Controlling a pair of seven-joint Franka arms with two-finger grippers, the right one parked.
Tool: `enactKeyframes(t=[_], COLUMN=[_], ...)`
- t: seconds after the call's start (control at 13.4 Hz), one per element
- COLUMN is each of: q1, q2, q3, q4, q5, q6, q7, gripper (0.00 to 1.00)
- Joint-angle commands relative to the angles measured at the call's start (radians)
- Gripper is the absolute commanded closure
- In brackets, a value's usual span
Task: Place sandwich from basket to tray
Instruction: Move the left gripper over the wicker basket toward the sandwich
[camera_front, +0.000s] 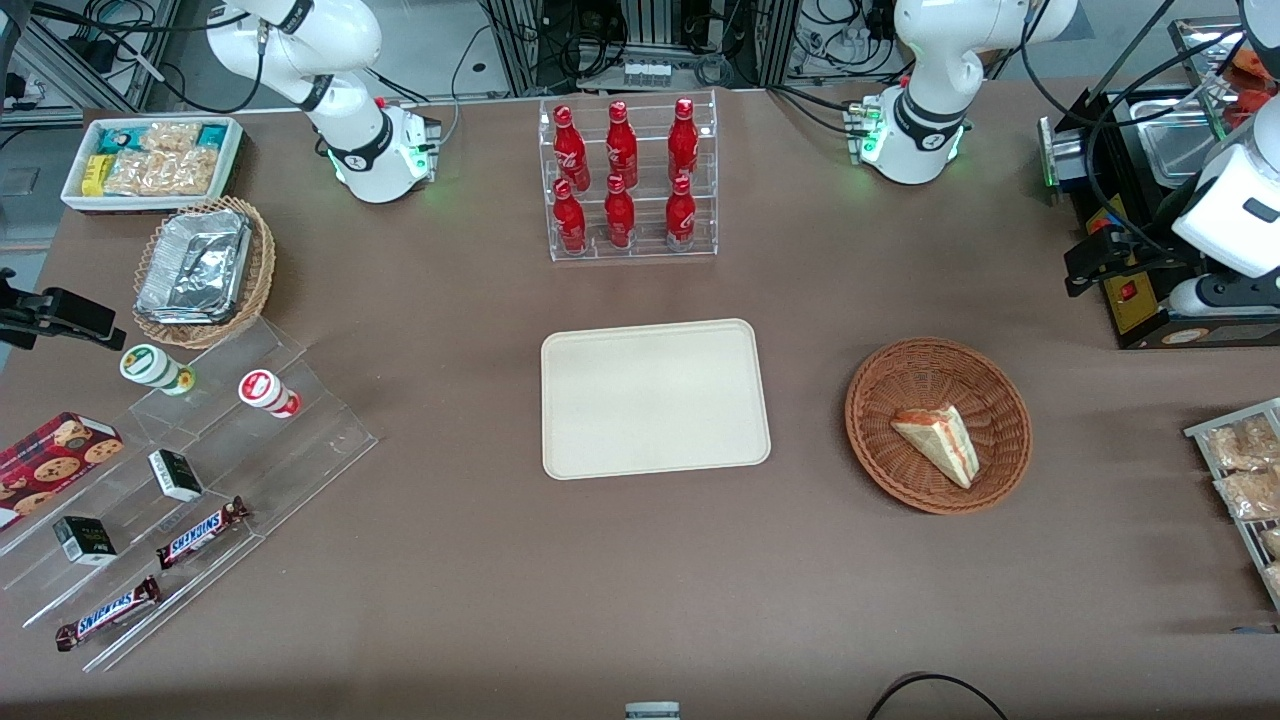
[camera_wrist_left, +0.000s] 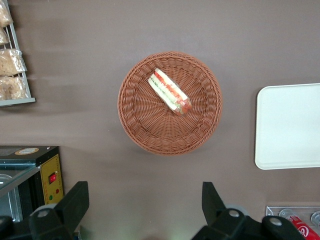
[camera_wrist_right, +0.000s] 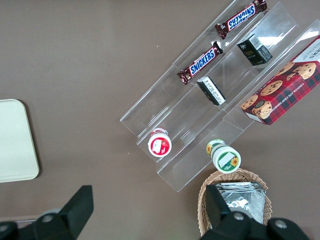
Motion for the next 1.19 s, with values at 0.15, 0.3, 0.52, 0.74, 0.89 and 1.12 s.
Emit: enactKeyframes(t=[0.15,0.3,0.52,0.74,0.89,1.12], q1=[0.013,0.013,0.008,0.008,0.008,0.008], q2=[-0.010,0.001,-0.002,-0.006,0.001,0.027], q3=[-0.004,-0.007,-0.016,-0.037,-0.054,-0.062], q4=[-0.001,-0.050,-0.243,-0.456,-0.553,-0.654], q5=[-0.007,0.001,-0.002,-0.008,-0.008,-0.007], q6=[-0.023,0.036,0.251,0.547,0.706,0.869], q7=[-0.001,-0.002,-0.053,-0.262,-0.494,-0.663], gripper=[0.00,0.00,0.00,0.00,0.00,0.00])
